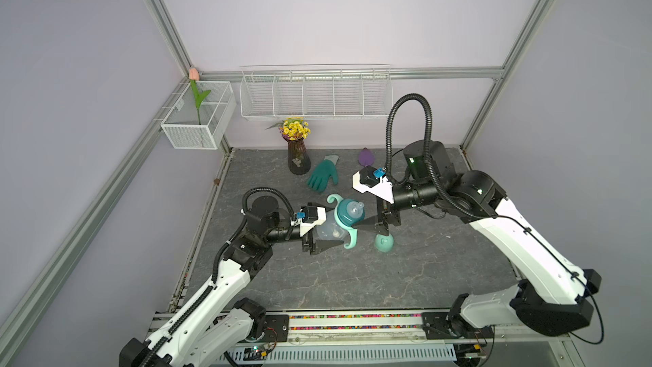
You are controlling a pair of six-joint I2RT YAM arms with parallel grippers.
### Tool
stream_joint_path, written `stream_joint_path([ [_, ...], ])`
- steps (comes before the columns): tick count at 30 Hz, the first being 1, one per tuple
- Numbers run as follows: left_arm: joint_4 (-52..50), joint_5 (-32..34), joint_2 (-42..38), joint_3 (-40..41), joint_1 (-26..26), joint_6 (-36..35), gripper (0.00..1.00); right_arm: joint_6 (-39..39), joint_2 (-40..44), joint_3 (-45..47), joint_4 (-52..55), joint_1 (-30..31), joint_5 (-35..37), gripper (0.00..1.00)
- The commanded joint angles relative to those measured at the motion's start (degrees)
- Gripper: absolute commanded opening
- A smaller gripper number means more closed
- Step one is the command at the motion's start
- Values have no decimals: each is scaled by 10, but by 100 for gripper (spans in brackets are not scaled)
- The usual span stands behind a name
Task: Assemble the baby bottles
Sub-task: Screw the nipple onto the baby bottle.
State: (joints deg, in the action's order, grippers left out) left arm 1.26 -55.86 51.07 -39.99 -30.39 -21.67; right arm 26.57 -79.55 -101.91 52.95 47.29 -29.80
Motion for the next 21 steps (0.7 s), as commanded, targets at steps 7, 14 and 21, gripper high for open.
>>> stream_joint_path([
  [7,10,-16,-5,-21,-3,-4,0,-6,-8,-13,6,7,-23,86],
  [14,13,-10,-4,-21,-2,-2,0,-15,-8,-3,4,13,-19,88],
  [21,22,0,-5,-19,-2,7,0,-17,0,9,-1,16,-5,89],
])
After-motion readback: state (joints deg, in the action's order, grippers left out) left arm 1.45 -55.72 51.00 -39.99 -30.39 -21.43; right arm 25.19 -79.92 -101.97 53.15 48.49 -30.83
